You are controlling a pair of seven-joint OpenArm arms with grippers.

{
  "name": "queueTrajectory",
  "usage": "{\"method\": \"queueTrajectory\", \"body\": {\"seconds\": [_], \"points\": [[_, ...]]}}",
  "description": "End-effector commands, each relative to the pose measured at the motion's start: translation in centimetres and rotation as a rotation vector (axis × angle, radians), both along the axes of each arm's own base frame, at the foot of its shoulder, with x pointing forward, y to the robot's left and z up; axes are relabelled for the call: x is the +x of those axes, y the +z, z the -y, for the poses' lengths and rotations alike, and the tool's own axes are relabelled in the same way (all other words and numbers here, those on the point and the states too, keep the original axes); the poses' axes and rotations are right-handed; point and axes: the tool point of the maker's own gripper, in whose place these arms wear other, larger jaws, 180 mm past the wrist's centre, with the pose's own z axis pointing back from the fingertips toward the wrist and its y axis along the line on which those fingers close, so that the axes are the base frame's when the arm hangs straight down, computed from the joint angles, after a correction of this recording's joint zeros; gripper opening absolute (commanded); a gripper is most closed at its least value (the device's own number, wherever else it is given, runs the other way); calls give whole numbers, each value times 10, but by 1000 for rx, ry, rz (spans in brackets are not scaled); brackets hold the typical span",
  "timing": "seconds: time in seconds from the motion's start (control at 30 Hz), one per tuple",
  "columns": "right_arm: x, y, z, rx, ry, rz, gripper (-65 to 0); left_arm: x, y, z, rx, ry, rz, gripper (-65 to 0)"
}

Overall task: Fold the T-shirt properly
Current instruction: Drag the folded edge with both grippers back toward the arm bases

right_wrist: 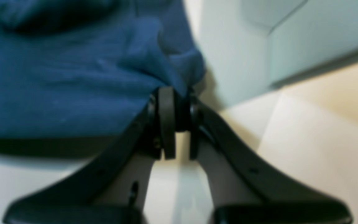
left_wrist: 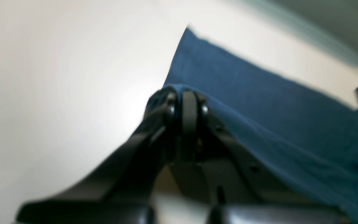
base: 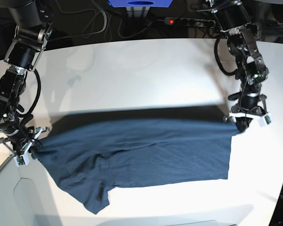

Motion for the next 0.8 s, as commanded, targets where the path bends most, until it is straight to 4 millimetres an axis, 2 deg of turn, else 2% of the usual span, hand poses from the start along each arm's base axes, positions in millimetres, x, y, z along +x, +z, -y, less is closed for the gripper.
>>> {"method": "queueTrajectory", "body": {"seconds": [0.0, 0.1, 0.23, 0.43, 0.57, 0.67, 0.77], "points": [[18, 33, 6, -5, 1, 103, -649, 4, 17, -4, 21, 2, 54, -650], [14, 38, 10, -29, 0, 107, -649, -6, 7, -3, 18, 1, 25, -650], [-4, 21, 17, -56, 1, 61, -649, -23, -9, -3, 18, 1, -23, -650], [-45, -21, 25, -80, 4, -59, -649, -51, -33, -3, 20, -1, -106, -650], [-77, -42, 32, -89, -14, -120, -649, -70, -37, 0, 35, -12, -135, -650], [-96, -41, 44, -99, -50, -119, -649, -85, -32, 6, 50, -25, -143, -650], [-115, -43, 44, -104, -60, -124, -649, -100, -33, 9, 62, -39, -166, -650]]}}
